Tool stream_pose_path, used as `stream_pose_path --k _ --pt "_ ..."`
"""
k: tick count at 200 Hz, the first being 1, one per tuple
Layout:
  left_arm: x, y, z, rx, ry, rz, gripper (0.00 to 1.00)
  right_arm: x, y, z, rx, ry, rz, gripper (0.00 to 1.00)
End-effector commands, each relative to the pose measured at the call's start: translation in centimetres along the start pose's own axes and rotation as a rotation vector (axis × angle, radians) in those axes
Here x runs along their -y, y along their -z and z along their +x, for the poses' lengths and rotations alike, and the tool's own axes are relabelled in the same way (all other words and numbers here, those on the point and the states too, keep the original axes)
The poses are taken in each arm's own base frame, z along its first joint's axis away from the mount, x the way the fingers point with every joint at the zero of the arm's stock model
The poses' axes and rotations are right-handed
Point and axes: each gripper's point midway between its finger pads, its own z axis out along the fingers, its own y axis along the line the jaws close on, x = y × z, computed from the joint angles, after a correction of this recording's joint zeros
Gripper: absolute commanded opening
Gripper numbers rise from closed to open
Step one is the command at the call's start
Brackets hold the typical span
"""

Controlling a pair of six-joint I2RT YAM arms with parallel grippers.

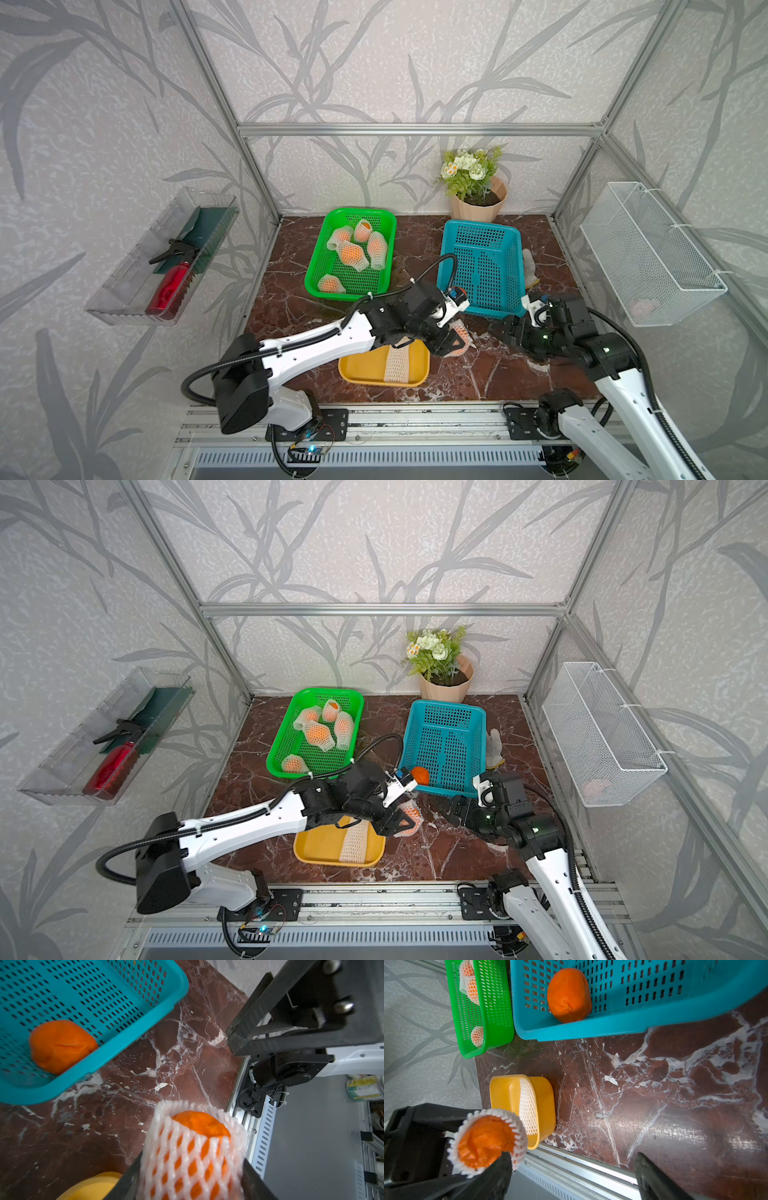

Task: Remove foam nets from oranges
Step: Place the orange at the center of the board.

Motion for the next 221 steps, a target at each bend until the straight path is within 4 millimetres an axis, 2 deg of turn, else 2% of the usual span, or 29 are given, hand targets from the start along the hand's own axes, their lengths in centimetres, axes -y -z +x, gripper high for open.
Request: stream_pose_path --k 1,52,84,102,126,159,221 --pt "0.8 -1.5 -2.1 0.031 -0.032 0.016 0.45 1.0 0.2 1.6 -0.040 -0.047 0.016 0.90" --pt "0.3 -7.3 -0.5 -0.097 0.014 0.037 0.46 2.7 -0.3 3.3 -0.058 -0.089 0.031 0.90" --pt "-0.1 -9.7 1.2 -0.149 0.023 0.034 0.49 3.7 -0.9 4.0 -0.071 -0.106 0.048 0.89" --pt "-0.5 -10.6 2.1 -0.185 0.054 0.026 0.54 4.1 -1.1 4.3 -0.075 -0.111 0.053 0.89" --pt "-0.8 -11.1 2.9 -0.210 0.075 0.021 0.63 4.7 -1.8 4.6 -0.090 -0.119 0.059 0.89" --pt "-0.6 -10.5 2.7 -0.205 0.084 0.024 0.73 5.0 -2.3 4.7 -0.098 -0.119 0.059 0.88" --pt "-0.2 -8.0 2.9 -0.189 0.142 0.036 0.78 5.0 -2.9 4.9 -0.120 -0.112 0.039 0.88"
